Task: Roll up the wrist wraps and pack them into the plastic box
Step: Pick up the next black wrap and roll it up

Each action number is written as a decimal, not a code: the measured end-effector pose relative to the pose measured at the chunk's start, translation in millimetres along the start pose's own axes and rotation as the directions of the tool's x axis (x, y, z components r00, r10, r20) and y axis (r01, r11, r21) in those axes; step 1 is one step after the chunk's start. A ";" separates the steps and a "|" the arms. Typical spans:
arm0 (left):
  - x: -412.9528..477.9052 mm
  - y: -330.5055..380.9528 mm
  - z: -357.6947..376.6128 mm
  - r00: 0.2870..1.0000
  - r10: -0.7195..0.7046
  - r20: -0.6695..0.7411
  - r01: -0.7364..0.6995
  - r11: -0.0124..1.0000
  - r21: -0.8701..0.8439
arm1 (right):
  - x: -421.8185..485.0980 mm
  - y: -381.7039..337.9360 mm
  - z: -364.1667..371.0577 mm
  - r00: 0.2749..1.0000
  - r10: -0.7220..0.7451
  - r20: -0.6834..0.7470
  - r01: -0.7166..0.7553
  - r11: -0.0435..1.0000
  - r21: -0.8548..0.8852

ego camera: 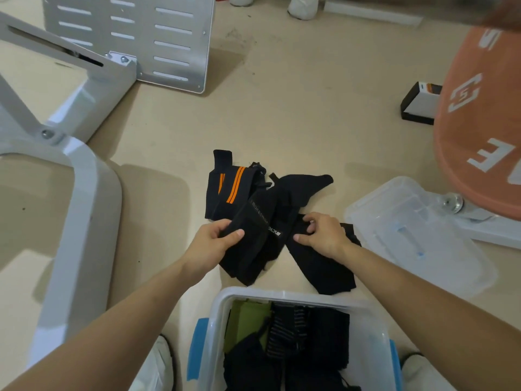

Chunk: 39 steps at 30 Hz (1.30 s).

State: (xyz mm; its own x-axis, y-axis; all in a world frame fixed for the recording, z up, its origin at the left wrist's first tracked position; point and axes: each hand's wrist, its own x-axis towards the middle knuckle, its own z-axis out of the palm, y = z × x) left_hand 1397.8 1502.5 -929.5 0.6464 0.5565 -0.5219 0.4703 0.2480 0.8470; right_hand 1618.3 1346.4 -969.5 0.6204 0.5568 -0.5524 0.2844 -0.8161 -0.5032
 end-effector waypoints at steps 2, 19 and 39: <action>-5.8 3.3 0.1 0.999 0.016 0.031 -0.015 1.000 -0.010 | -8.1 -7.5 -3.0 0.999 0.015 0.038 -0.023 0.981 0.193; -7.7 -19.1 -50.6 0.921 -0.093 -0.380 0.038 0.988 -0.149 | 13.8 -3.8 -25.2 0.971 0.172 -0.164 -0.034 0.783 0.621; -3.6 1.6 20.7 0.816 0.460 -0.350 0.003 0.603 0.798 | -9.5 42.4 -89.0 0.946 0.091 -0.310 0.072 0.876 0.476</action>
State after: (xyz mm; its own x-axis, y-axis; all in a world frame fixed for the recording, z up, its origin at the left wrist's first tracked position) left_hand 1408.7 1484.5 -928.3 0.5332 0.8460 -0.0007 0.7645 -0.4815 0.4287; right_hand 1689.5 1292.7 -926.4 0.8398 0.4043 -0.3625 -0.0545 -0.6015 -0.7970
